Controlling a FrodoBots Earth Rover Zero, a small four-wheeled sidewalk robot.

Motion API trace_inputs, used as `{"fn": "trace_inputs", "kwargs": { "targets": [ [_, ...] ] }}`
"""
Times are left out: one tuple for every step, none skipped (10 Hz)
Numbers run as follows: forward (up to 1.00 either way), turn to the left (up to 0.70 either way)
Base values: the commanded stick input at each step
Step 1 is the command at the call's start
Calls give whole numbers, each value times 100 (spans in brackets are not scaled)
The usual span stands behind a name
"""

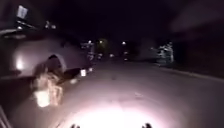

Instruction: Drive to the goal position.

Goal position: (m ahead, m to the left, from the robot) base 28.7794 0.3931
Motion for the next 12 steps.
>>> {"fn": "trace_inputs", "kwargs": {
  "targets": [
    [85,0],
    [85,0],
    [85,0],
    [85,0],
    [85,0],
    [85,0],
    [85,0],
    [85,0],
    [85,0],
    [85,0],
    [85,0],
    [85,0]
  ]
}}
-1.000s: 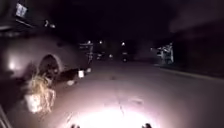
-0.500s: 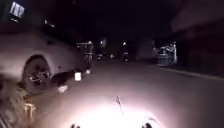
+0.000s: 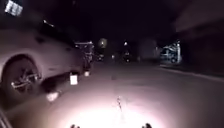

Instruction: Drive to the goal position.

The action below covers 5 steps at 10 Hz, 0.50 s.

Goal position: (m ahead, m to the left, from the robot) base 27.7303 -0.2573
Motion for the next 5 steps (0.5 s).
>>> {"fn": "trace_inputs", "kwargs": {
  "targets": [
    [85,0],
    [85,0],
    [85,0],
    [85,0],
    [85,0]
  ]
}}
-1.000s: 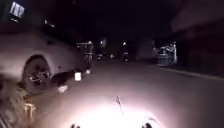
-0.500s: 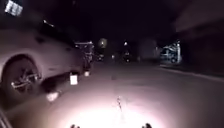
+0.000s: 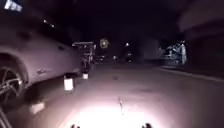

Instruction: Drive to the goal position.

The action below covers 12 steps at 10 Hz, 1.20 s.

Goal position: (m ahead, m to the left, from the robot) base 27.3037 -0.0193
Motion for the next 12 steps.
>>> {"fn": "trace_inputs", "kwargs": {
  "targets": [
    [85,0],
    [85,0],
    [85,0],
    [85,0],
    [85,-17],
    [85,-34],
    [85,-34],
    [85,-5],
    [85,0],
    [85,0],
    [85,0],
    [85,0]
  ]
}}
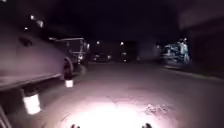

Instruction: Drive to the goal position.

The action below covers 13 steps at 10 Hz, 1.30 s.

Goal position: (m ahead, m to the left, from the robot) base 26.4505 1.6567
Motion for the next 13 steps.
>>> {"fn": "trace_inputs", "kwargs": {
  "targets": [
    [85,0],
    [85,0],
    [85,0],
    [85,0],
    [85,0],
    [85,0],
    [85,0],
    [85,0],
    [85,0],
    [85,0],
    [85,0],
    [85,0],
    [85,0]
  ]
}}
